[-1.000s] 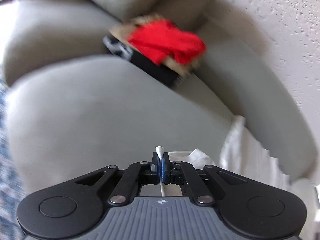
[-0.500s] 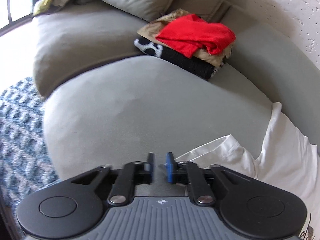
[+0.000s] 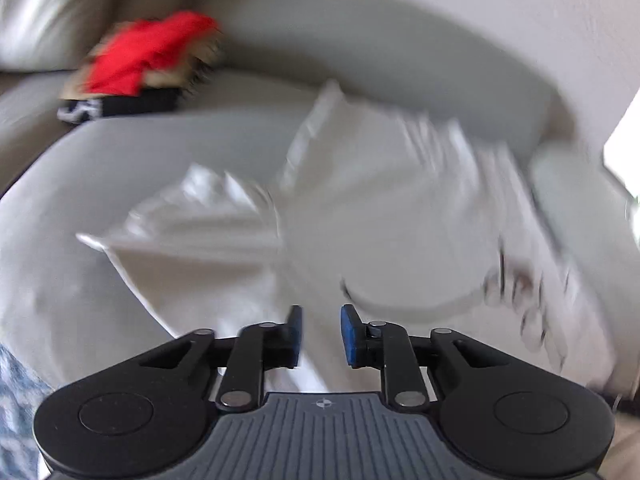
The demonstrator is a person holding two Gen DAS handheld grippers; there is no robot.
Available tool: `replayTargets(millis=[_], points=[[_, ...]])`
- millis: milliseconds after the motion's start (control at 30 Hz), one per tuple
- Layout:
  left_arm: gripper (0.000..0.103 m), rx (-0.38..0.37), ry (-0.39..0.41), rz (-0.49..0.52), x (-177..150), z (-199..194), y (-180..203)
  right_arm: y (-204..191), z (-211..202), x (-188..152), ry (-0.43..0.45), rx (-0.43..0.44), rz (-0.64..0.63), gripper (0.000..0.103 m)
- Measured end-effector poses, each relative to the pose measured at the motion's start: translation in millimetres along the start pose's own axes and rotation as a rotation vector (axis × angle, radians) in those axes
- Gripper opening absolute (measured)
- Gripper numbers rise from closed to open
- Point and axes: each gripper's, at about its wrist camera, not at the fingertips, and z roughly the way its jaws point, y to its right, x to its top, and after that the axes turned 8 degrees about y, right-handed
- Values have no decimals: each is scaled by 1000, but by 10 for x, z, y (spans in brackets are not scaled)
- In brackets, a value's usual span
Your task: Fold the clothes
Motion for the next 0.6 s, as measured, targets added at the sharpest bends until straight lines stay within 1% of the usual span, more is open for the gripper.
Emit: replayTargets(millis=[33, 67, 100, 133, 167, 200, 233, 267, 300, 333, 367, 400, 433, 500, 567, 600], points=[[14, 49, -48, 19, -50, 53, 22, -20, 27, -14, -14, -15, -24, 34], [14, 100, -97, 37, -100, 103, 41, -19, 39, -28, -21, -33, -46, 34], [18, 135, -112, 72, -132, 79, 5, -11, 44, -44, -26, -52, -66, 34], [18, 169, -126, 108, -162, 49, -35, 13, 40, -59, -30, -73, -73, 34], [16, 203, -139, 143, -192, 20, -75, 58, 31, -73, -34, -88, -64, 34], [16, 272, -151, 153, -197, -20, -166, 120, 22, -81, -38, -96, -44, 34], [12, 343, -164, 160, -199, -60, -262, 167, 11, -83, -35, -94, -25, 35], [8, 370, -151, 115, -179, -128, -411, 206, -2, -85, -29, -88, -6, 36], [10, 327, -135, 19, -156, -199, -568, 246, -14, -86, -23, -82, 12, 39], [18, 278, -118, -80, -133, -270, -726, 270, -19, -89, -19, -69, 34, 41], [22, 215, -103, -197, -116, -290, -871, 283, -15, -87, -18, -53, 55, 42], [31, 150, -87, -315, -99, -306, -1015, 277, -5, -87, -21, -43, 67, 42], [30, 121, -76, -387, -95, -278, -1093, 257, 6, -87, -25, -34, 70, 42], [30, 126, -63, -429, -68, -172, -1136, 188, 5, -90, -28, -18, 53, 42], [30, 116, -72, -451, -57, -45, -1127, 123, -24, -97, -20, -4, 31, 43], [30, 111, -60, -442, -53, -34, -1094, 95, -41, -101, -17, 2, 22, 44]])
